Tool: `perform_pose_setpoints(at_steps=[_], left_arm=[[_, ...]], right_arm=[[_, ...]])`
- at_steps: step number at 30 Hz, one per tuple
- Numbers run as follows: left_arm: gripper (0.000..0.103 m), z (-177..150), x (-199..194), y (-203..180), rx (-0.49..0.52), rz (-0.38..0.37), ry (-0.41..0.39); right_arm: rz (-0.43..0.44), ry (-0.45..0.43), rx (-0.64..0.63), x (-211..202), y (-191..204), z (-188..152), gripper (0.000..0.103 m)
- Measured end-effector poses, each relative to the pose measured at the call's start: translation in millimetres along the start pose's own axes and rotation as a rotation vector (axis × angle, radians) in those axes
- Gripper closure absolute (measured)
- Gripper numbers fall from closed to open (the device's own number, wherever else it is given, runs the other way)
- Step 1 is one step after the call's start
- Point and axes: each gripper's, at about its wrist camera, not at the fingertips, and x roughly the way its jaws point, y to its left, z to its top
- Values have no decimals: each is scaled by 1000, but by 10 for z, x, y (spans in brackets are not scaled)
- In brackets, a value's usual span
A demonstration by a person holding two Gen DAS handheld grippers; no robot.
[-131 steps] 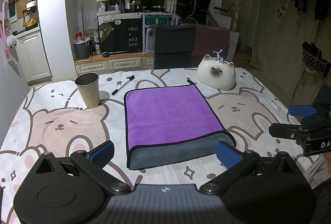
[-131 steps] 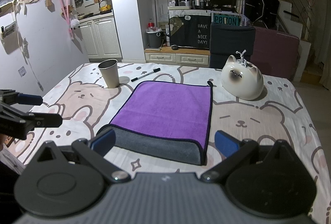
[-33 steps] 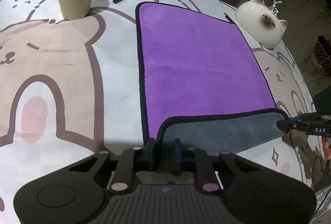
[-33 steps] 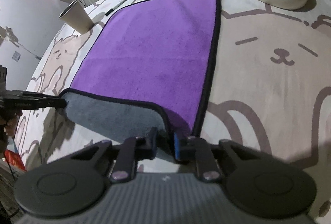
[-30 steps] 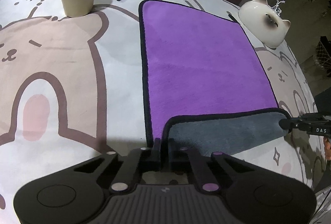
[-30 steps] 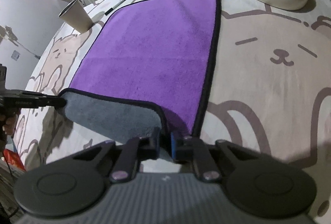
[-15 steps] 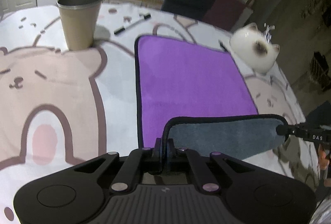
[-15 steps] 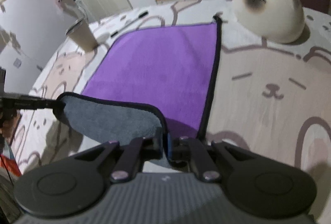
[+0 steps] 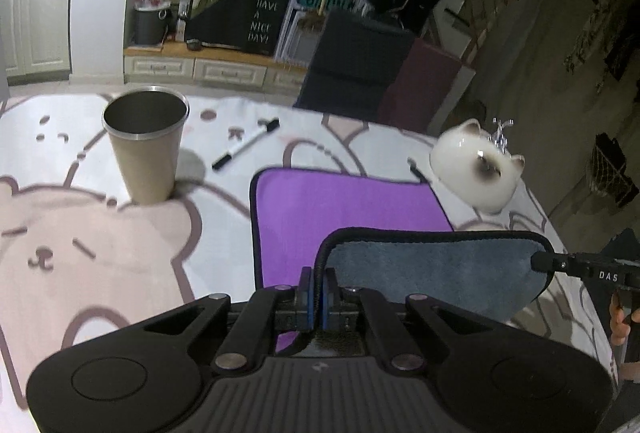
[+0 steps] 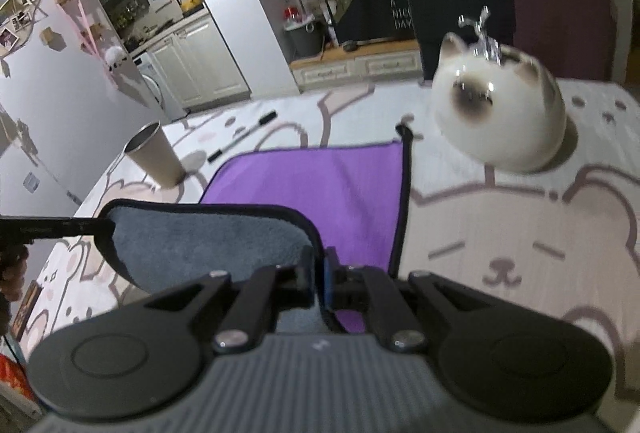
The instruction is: Fold towel
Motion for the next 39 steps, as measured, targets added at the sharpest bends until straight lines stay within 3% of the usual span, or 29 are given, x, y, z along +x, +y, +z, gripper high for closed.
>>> perform_pose_setpoints(at_steps=[22, 39], left_arm=[[99, 715, 637, 44, 63, 121, -72], [98, 1082, 1109, 10, 107, 201, -28]], right_arm=[[-98, -70, -70, 524, -37, 665, 98], [-171, -71, -55, 882, -177, 888, 98]])
